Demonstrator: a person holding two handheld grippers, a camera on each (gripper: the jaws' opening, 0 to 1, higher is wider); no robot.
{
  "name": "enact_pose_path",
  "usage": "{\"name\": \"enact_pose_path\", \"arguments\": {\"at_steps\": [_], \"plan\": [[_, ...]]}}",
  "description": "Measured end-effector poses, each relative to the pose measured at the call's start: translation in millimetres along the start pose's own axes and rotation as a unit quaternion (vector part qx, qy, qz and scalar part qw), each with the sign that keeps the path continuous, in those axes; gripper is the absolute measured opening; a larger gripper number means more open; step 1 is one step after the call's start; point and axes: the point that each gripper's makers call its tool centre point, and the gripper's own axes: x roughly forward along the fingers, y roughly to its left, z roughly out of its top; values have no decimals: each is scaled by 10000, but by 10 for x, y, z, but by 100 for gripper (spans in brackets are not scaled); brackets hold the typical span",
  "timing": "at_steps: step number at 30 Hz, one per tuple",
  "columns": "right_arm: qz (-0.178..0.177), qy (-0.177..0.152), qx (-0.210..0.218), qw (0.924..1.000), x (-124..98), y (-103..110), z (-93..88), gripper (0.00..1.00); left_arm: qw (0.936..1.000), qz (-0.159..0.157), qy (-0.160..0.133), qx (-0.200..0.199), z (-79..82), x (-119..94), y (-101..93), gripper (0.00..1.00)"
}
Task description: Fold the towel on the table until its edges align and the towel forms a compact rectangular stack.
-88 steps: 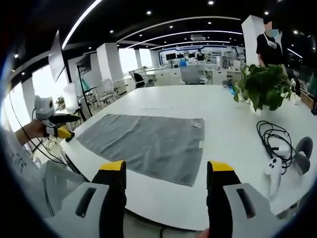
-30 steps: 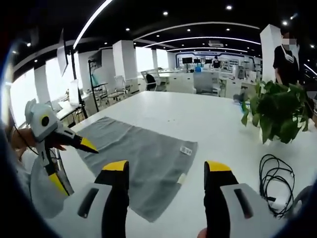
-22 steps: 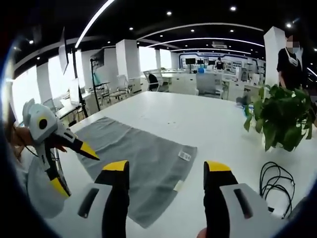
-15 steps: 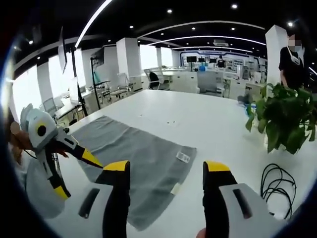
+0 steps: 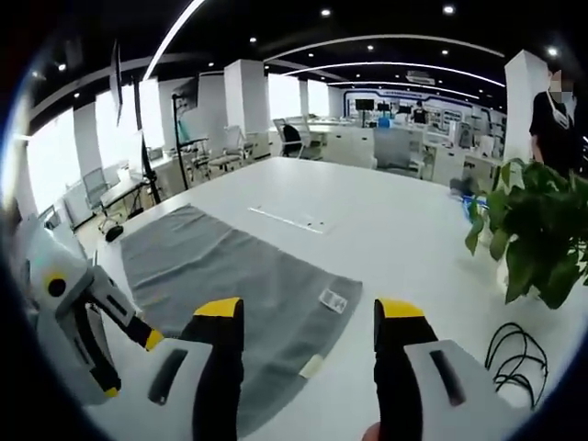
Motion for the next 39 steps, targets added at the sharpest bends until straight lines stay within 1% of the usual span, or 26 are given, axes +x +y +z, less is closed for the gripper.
{"name": "enact_pose_path", "arguments": {"at_steps": [4, 7, 9, 10, 12, 17, 23, 28, 31, 33, 36, 39], "plan": [[15, -8, 15, 10000, 88, -68, 21, 55, 10000, -41, 32, -41, -18, 114, -8, 52], [28, -5, 46, 10000, 162, -102, 11, 55, 10000, -54, 76, 14, -30, 176, -31, 50], [64, 29, 25, 10000, 218, -110, -5, 54, 9999, -51, 98, 65, -68, 239, -23, 46], [71, 47, 16, 10000, 240, -117, -12, 54, 9998, -40, 165, 43, -105, 274, -9, 44], [73, 64, 2, 10000, 287, -141, -18, 54, 9997, -61, 224, 2, -144, 321, -6, 43], [51, 21, 140, 9999, 407, -228, -31, 50, 9996, -133, 254, -25, -166, 425, -29, 39], [80, 139, 175, 9997, 544, -281, -135, 49, 9991, -220, 355, 32, -231, 529, -67, 36], [39, 220, 318, 9992, 669, -346, -246, 45, 9987, -304, 421, -12, -303, 616, -108, 32], [19, 263, 378, 9989, 751, -377, -307, 43, 9987, -334, 393, 2, -348, 666, -138, 29], [24, 296, 413, 9987, 802, -390, -346, 42, 9987, -342, 382, -76, -379, 695, -163, 27], [18, 365, 438, 9984, 882, -418, -406, 41, 9984, -361, 396, -170, -413, 729, -201, 27], [13, 399, 428, 9983, 953, -448, -453, 39, 9985, -305, 432, -155, -433, 739, -190, 26]]}}
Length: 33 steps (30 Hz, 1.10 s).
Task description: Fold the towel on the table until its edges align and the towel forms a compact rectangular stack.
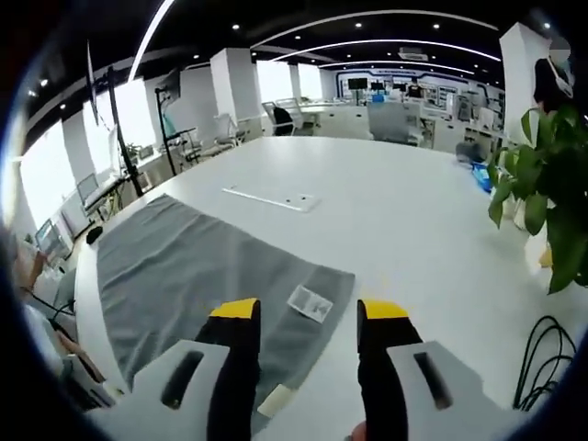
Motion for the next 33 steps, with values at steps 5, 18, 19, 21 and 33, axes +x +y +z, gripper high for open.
{"name": "enact_pose_path", "arguments": {"at_steps": [5, 18, 19, 21, 33], "plan": [[-36, 150, 102, 9998, 172, -61, -132, 36, 9999, 2, -27, -104, -23, 21, -12, 26], [-157, 387, 267, 9988, 493, -206, -298, 27, 10000, 13, -57, 23, -58, 82, 10, 24], [-160, 409, 254, 9987, 516, -214, -309, 27, 9999, -44, -60, 85, -61, 91, -19, 24], [-169, 420, 263, 9986, 537, -225, -317, 27, 9998, -57, 0, 208, -79, 107, -37, 24], [-201, 747, 108, 9969, 622, -268, -484, 21, 9997, 122, 11, 212, -89, 130, 29, 15]]}}
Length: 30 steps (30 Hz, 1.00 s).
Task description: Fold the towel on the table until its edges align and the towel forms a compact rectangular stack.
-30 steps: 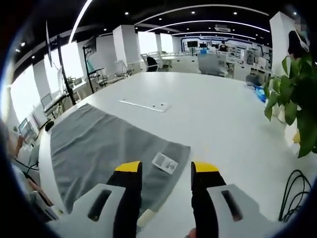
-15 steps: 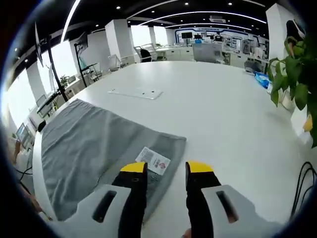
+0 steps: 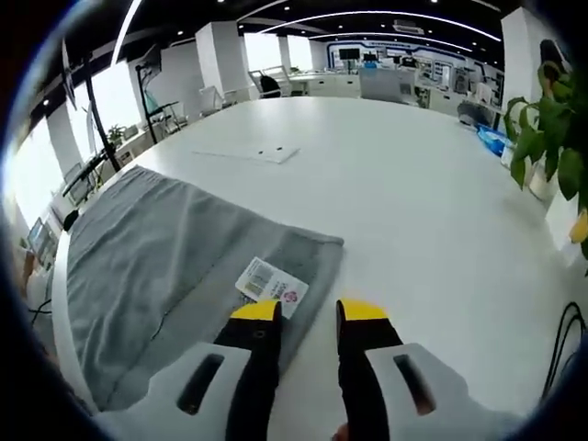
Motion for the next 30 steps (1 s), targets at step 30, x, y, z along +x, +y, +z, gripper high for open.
{"name": "enact_pose_path", "arguments": {"at_steps": [30], "plan": [[-82, -250, 58, 9996, -109, -23, 115, 0, 9980, 388, -343, -351, 138, -110, 100, 5]]}}
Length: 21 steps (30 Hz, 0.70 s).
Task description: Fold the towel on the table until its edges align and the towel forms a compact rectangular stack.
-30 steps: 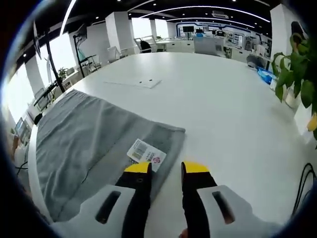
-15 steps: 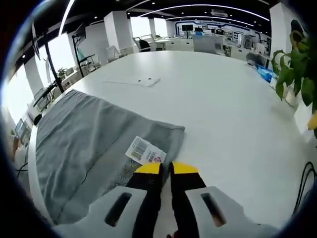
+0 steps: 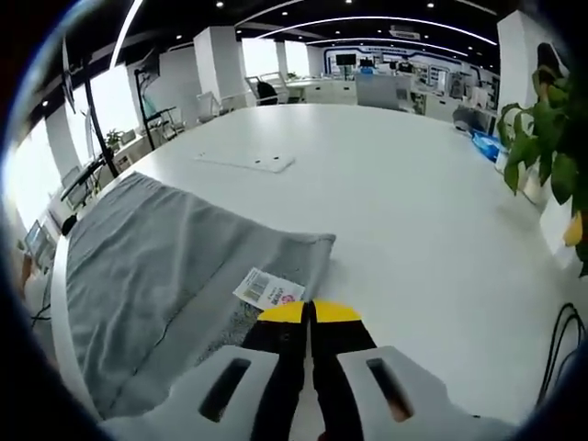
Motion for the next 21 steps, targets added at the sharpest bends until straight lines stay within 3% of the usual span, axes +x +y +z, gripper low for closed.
{"name": "enact_pose_path", "arguments": {"at_steps": [5, 12, 21], "plan": [[-33, -112, 80, 9999, -46, 14, 77, 0, 10000, 3, -15, -43, 29, -14, 5, 5], [-109, -229, 172, 9995, -129, 18, 171, 0, 9997, 66, -218, -9, 192, -122, 38, 5], [-142, -330, 749, 9965, -238, 36, 289, 0, 9989, 146, -437, 7, 338, -287, 71, 5]]}}
